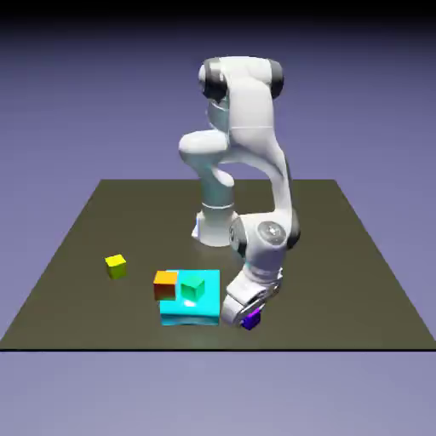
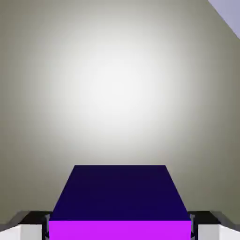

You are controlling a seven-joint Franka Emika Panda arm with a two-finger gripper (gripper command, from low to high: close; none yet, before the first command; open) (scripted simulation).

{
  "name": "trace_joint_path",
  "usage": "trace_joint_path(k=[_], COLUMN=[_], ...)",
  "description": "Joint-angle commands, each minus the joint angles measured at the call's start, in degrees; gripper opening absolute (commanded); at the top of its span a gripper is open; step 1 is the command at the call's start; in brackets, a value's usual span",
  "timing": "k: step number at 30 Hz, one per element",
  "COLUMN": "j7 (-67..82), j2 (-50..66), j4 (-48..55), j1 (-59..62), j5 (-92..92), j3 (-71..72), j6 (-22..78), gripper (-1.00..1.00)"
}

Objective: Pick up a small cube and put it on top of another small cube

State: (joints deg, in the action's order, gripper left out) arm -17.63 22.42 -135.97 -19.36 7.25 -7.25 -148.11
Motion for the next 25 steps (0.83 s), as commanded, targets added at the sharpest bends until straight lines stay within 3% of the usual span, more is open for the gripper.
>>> trace_joint_path(k=[1,12,18,19,25], j7=[0.0,-4.59,-2.32,-2.32,-4.59], j2=[-2.08,-23.44,-15.99,-15.99,-23.44], j4=[-0.06,-0.17,-4.24,-4.24,-0.17], j1=[-0.18,8.31,9.56,9.56,8.31], j5=[0.06,-0.12,-3.21,-3.21,-0.12], j3=[-0.04,-18.65,-18.07,-18.07,-18.66], j6=[2.0,23.68,12.64,12.64,23.68], gripper=[-1.0,-1.0,-1.0,1.0,1.0])
